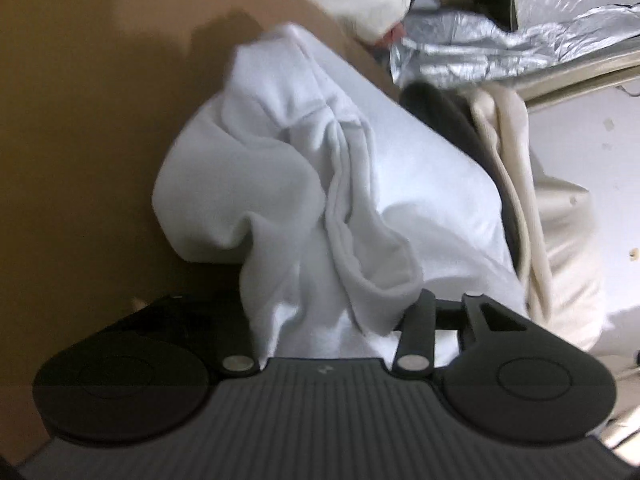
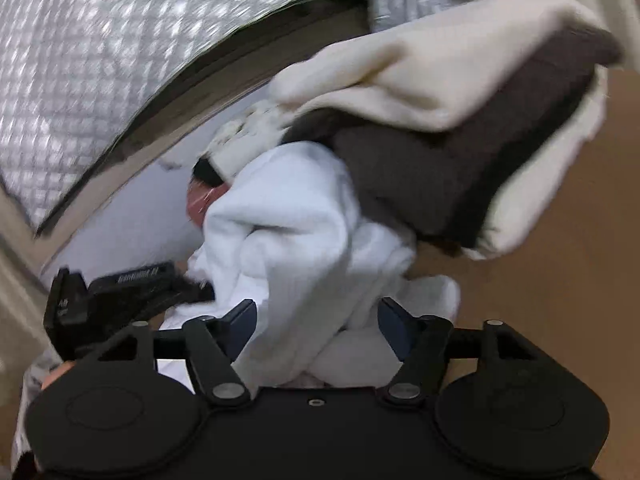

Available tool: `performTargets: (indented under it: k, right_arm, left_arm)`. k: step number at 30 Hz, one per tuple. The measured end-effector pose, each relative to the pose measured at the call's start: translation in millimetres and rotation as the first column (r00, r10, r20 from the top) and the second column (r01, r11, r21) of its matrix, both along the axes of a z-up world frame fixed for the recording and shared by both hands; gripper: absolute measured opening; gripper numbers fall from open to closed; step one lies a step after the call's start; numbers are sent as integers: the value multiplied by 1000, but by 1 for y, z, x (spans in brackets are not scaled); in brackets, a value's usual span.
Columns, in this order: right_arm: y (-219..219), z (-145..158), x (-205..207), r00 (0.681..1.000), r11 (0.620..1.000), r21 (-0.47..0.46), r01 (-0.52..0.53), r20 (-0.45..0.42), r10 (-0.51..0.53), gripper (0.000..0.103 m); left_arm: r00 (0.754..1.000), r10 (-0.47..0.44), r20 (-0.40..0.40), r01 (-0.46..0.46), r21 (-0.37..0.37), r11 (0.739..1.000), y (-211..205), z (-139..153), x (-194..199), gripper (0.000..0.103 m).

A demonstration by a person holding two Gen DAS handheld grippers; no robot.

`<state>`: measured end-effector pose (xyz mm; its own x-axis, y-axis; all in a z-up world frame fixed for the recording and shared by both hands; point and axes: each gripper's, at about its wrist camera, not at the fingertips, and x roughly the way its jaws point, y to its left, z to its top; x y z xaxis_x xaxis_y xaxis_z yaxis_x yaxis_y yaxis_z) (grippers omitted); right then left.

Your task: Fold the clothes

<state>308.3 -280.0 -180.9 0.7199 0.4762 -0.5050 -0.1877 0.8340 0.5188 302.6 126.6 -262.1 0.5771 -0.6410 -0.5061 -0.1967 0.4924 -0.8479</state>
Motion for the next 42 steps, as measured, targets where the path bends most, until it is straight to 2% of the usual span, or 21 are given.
performTargets:
  k: [1, 3, 4, 7, 8, 10, 13, 16, 20, 24, 27, 30, 36, 38, 42]
  right_arm:
    - [-6, -4, 0, 1000, 999, 40, 4, -26, -3, 83]
    - [-16, -9, 2, 997, 992, 129, 1, -83, 10, 83]
    - [-21, -9, 0, 995, 983, 184, 6, -102, 13, 84]
    - [-36, -3, -12, 996, 930, 367, -11, -79, 43, 85]
    - [-42, 0, -17, 997, 916, 401, -11, -70, 43, 85]
    - [-55, 6, -29, 998, 899, 439, -2, -56, 29, 85]
    - [-75, 14, -48, 999, 869, 494, 12, -37, 8, 85]
    - [-95, 22, -66, 1000, 836, 548, 23, -19, -15, 85]
    - [-120, 47, -99, 999, 862, 508, 16, 32, -37, 85]
    - [-147, 72, -130, 995, 865, 502, 15, 81, -65, 85]
    - [-170, 94, -155, 990, 875, 484, 12, 114, -77, 85]
    - [-193, 114, -189, 983, 891, 453, 28, 148, -106, 85]
    - [-238, 137, -252, 970, 941, 326, 91, 186, -158, 85]
    - [-256, 140, -265, 969, 949, 299, 101, 186, -162, 85]
    - [-290, 142, -282, 970, 941, 319, 113, 169, -174, 84]
  left_arm:
    - [999, -28, -19, 26, -61, 998, -5, -1, -1, 39]
    - [997, -70, -32, 63, -165, 984, -18, 1, -5, 38]
    - [994, -102, -28, 96, -186, 978, -28, 5, -8, 38]
    - [980, -197, -5, 191, -221, 956, -65, 23, -16, 37]
    - [975, -221, 8, 217, -233, 948, -77, 28, -19, 37]
    - [965, -260, 35, 260, -259, 930, -102, 39, -24, 37]
    - [961, -269, 62, 275, -315, 909, -125, 51, -30, 37]
    - [952, -297, 78, 306, -316, 898, -156, 65, -36, 37]
    - [932, -343, 121, 363, -291, 885, -200, 88, -51, 37]
    - [905, -382, 185, 419, -239, 876, -245, 121, -64, 37]
    - [870, -425, 250, 473, -176, 864, -280, 154, -76, 37]
    - [830, -477, 289, 532, -154, 833, -313, 177, -82, 37]
    - [756, -593, 278, 637, -97, 765, -402, 190, -112, 37]
    - [738, -620, 268, 656, -69, 751, -422, 193, -134, 37]
    - [710, -645, 282, 673, -3, 740, -458, 210, -158, 37]
